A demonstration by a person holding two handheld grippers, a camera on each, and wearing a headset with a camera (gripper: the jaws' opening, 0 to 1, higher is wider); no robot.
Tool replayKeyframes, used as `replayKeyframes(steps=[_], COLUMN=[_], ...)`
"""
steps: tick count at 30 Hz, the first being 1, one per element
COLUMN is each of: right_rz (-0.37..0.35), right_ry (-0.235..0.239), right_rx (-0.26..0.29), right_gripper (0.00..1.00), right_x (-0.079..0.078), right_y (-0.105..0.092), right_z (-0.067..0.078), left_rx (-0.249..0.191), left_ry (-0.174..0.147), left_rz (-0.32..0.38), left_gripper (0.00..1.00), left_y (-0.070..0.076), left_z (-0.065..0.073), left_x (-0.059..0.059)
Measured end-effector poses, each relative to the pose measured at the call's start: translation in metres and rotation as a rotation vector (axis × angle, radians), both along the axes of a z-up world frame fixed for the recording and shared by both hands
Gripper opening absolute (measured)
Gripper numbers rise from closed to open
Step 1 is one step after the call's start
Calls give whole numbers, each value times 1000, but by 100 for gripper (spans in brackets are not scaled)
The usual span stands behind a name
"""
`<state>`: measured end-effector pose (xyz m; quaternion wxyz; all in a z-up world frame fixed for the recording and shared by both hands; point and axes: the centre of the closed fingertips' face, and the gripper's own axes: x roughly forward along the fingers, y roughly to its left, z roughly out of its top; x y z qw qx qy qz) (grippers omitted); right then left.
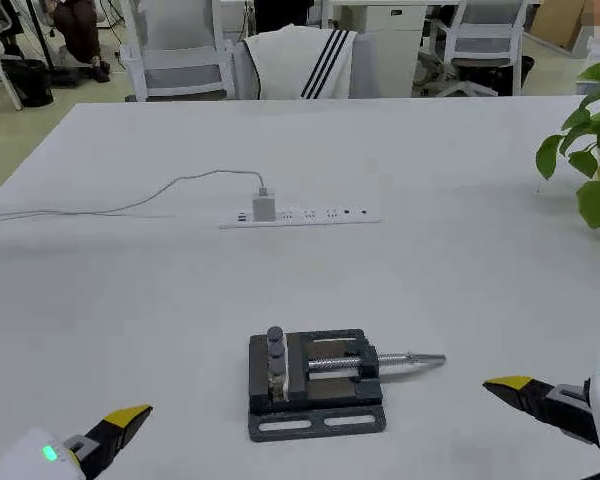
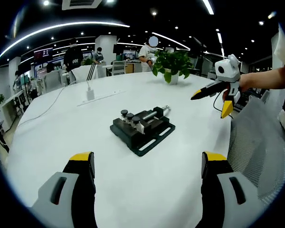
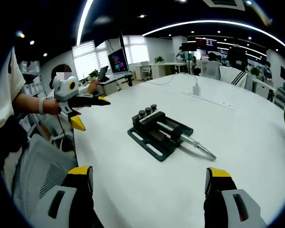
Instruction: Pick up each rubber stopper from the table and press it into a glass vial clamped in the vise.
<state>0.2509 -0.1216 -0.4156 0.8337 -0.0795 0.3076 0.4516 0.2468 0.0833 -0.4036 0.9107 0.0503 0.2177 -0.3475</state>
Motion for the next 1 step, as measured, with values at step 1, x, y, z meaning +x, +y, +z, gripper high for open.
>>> replayKeyframes(steps=[1], right_rz=[7], right_ry=[-4], right_rx=[-9], right_gripper=[97], right_x=[-3], right_y=[-1], right_z=[0], left_rx=[-6], left_ry=[2], left_rz=[0], left_gripper=[93], left_y=[-1], left_z=[2], left_x=[0])
